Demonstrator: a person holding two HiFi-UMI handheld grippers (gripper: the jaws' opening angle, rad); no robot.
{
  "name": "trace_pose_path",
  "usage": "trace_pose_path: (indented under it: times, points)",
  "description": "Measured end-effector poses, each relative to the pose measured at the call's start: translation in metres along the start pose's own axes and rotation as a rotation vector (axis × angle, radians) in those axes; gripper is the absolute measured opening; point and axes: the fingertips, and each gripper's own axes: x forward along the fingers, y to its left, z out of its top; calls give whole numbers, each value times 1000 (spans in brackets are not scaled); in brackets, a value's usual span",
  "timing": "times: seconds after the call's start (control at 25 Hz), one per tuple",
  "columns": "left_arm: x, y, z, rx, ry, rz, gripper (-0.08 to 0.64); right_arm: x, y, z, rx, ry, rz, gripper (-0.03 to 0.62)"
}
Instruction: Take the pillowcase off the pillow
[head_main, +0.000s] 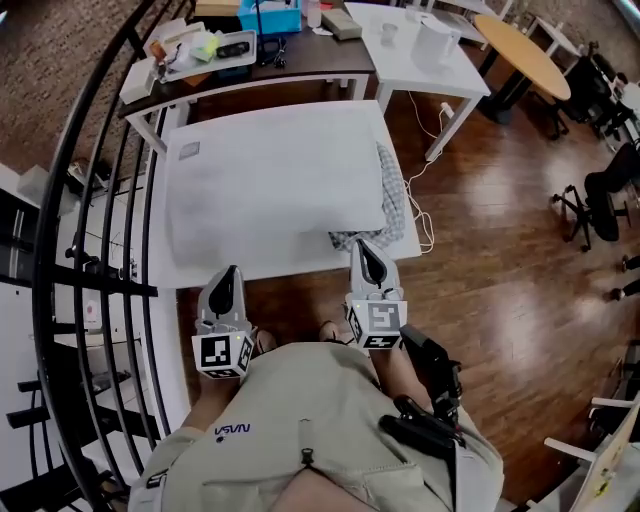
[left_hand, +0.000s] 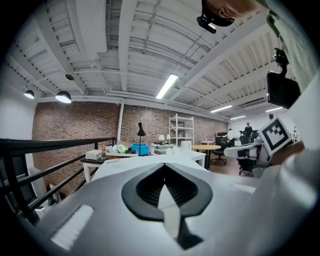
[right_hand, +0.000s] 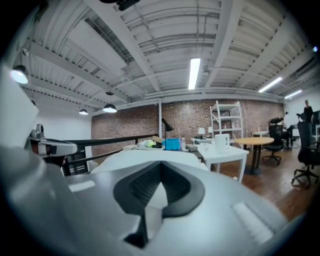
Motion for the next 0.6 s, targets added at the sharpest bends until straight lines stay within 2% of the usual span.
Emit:
trace_pose_path:
  times: [0.12,0.32,0.6]
  points:
    - [-9,15,-3,4,-7,-22,6,-3,15,12,4,-17,-29,2]
    - [-10,31,-13,-5,-2,-70,6,-4,39,-8,18,14,-62,0]
    - [-4,37,-11,-10,-19,-111,6,-7,53,-6,-2,9,-73,0]
